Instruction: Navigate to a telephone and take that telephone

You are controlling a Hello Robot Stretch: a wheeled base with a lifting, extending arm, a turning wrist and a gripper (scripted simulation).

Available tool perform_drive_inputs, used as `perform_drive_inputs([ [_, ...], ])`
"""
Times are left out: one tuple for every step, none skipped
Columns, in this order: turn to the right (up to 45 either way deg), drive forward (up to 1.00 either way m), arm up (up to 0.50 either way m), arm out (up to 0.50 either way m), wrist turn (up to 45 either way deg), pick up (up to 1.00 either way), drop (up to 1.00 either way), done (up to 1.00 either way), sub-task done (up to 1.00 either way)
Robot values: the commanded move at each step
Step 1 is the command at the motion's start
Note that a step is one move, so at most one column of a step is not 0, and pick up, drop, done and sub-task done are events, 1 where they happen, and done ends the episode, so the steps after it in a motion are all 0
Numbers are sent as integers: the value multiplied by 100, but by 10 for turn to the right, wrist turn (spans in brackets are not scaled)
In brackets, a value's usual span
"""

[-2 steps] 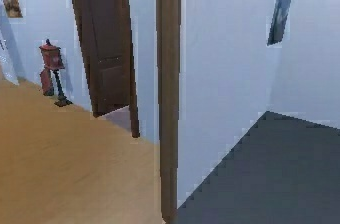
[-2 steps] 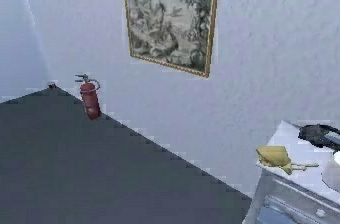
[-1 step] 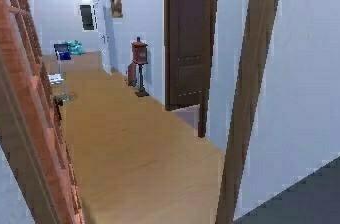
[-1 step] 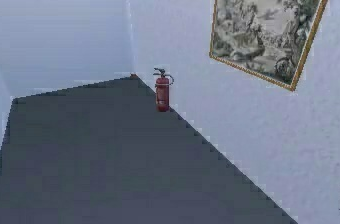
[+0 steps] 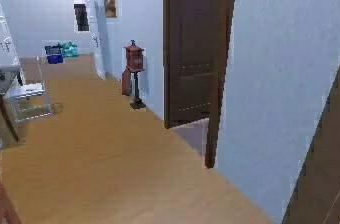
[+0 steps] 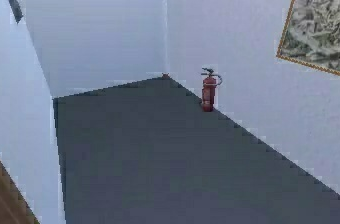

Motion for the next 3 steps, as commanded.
perform_drive_inputs([
  [-270,0,0,0,0,0,0,0,0],
  [0,100,0,0,0,0,0,0,0],
  [0,100,0,0,0,0,0,0,0],
])
